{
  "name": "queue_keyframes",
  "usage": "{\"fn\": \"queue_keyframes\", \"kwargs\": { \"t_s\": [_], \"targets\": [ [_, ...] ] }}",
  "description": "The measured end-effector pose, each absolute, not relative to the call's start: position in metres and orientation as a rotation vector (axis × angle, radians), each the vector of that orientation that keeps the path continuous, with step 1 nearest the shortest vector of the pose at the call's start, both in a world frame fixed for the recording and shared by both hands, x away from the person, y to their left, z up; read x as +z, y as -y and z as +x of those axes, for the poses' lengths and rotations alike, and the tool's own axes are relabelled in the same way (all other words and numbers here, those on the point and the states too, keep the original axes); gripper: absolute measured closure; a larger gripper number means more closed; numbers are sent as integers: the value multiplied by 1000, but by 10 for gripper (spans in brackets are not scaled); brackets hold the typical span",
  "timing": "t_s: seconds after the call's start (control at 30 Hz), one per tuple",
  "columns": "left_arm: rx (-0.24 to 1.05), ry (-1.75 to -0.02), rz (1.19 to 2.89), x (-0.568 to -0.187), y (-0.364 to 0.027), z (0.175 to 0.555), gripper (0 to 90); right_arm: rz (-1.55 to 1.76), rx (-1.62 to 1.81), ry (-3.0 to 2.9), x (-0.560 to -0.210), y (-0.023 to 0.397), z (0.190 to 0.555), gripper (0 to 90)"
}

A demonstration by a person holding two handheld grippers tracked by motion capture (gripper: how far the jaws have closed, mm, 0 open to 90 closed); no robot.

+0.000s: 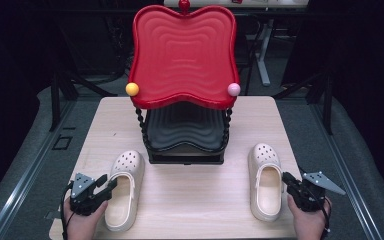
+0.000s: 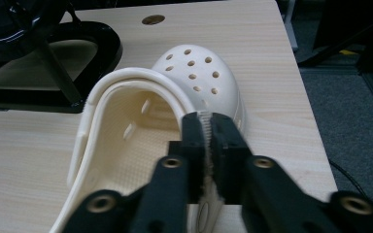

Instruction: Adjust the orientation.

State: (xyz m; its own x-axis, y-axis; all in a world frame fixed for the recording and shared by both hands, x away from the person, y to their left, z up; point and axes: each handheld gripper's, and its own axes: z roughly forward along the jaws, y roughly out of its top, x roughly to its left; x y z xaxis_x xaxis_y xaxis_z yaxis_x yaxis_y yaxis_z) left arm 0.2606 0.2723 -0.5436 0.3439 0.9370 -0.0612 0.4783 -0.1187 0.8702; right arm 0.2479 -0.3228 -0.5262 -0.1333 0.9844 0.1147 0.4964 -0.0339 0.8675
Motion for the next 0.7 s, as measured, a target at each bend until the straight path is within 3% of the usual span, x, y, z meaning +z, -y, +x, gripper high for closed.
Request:
{"fn": "queue_keyframes", "kwargs": {
  "t_s": [0.23, 0.7],
  "targets": [
    [668, -1261, 1742, -543, -272, 260, 571, 1525, 970, -1725, -531, 311, 249, 674],
    [665, -1263, 1742, -543, -272, 260, 570, 1528, 988, -1795, -532, 300, 253, 751]
  ]
}}
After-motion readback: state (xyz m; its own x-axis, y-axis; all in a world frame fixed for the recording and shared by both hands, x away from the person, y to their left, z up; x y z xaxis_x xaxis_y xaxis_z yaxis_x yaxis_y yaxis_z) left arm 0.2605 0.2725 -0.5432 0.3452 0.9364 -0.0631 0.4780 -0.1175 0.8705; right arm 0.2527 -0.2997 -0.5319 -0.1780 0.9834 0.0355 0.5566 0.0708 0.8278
